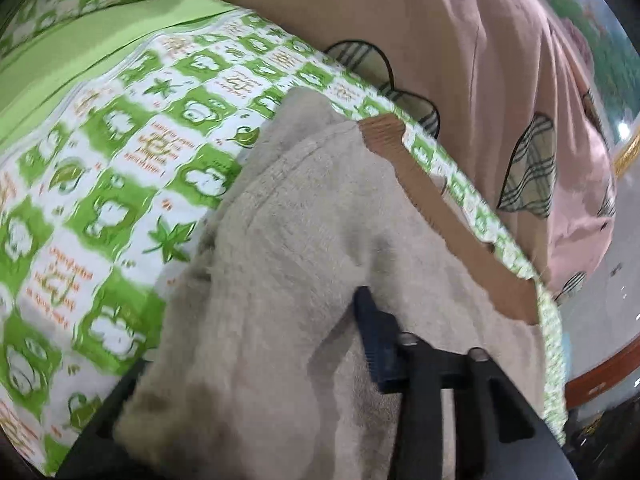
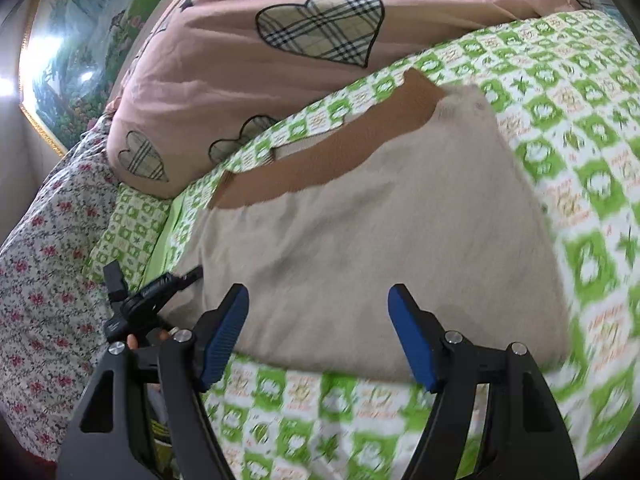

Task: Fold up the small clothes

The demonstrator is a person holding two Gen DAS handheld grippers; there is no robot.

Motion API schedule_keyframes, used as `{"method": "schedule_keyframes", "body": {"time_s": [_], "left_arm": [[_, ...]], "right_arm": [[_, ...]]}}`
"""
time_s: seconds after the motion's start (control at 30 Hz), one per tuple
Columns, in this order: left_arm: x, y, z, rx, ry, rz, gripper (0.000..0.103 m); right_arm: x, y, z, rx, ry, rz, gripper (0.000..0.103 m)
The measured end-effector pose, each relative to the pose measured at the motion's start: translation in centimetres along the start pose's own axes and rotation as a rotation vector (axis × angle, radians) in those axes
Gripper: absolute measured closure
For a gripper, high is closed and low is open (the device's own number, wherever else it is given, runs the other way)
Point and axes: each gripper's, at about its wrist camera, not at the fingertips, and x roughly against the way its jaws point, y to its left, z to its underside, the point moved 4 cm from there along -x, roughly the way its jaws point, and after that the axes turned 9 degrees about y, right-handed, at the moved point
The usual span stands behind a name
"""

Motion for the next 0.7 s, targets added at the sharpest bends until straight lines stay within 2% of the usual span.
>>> {"method": "schedule_keyframes", "body": {"time_s": [0.03, 0.23, 0.4, 0.47, 0.53, 0.63, 0.7], "left_arm": [[0.1, -0.4, -0.1, -0.020, -0.005, -0.005, 0.078], [3.7, -6.1, 0.1, -0.218, -0.096, -0.007, 0.084], [5.3, -14.5, 2.5, -0.420, -0.107, 0.092, 0.085], [4.7, -18.0, 4.8, -0.520, -0.090, 0.124, 0.085], [3.0, -20.3, 7.0, -0.601, -0.065, 0.115, 0.084], [-1.0, -21.6, 10.1, -0.700, -0.001, 0.047, 0.083], [-3.1, -21.7, 11.6, -0.749, 0.037, -0.006, 0.083]], "right_arm": [[0.0, -0.4, -0.6, 0.001, -0.004, 0.008, 0.030], [0.1, -1.9, -2.7, 0.012, 0.001, 0.023, 0.030], [0.6, -3.1, -3.8, -0.032, 0.012, -0.068, 0.030], [0.8, -3.4, -4.6, -0.051, 0.020, -0.133, 0.030], [0.5, -3.3, -5.6, -0.060, 0.046, -0.187, 0.030], [-0.8, -3.1, -7.0, -0.059, 0.105, -0.202, 0.030], [-2.2, -3.0, -7.8, -0.079, 0.144, -0.249, 0.030]]}}
